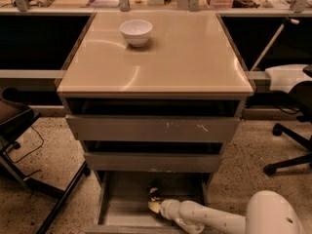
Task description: Pick orange can from bottom drawer and place on counter
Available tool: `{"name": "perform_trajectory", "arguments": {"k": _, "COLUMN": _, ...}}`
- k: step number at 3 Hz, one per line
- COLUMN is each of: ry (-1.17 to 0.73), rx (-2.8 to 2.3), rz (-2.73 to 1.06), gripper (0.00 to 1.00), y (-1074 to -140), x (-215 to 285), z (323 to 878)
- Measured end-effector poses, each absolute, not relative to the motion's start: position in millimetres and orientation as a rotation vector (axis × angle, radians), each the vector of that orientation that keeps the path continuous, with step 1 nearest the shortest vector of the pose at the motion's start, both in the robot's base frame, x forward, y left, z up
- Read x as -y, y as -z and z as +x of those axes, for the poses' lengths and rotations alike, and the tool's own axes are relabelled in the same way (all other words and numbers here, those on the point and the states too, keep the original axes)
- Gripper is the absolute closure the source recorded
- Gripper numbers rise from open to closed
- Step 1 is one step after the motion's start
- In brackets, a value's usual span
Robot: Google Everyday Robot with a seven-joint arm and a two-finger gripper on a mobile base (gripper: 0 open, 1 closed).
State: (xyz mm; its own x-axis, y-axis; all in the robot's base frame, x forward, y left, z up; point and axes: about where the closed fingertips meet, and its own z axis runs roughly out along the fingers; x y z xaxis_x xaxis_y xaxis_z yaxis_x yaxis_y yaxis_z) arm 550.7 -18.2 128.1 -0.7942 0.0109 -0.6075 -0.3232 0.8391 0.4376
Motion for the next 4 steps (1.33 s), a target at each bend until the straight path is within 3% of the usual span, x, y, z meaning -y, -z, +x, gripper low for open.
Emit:
{"name": "perform_trajectory", "arguments": {"k": 1, "ry": -0.741, "rx": -2.400, "rz": -0.211, "gripper": 0.89, "y": -130.0, "x": 23.5, "z": 551.4}}
{"name": "perform_trajectory", "arguments": {"k": 2, "ry": -0.676, "rx": -2.362, "rz": -0.160, "gripper": 1.00, "y": -166.7, "x": 68.5, "z": 557.5}}
{"name": "perform_trajectory", "arguments": {"k": 4, "ry": -0.250, "rx": -2.390, "rz": -0.085, "gripper": 1.00, "y": -265.1, "x": 209.2, "z": 528.1}}
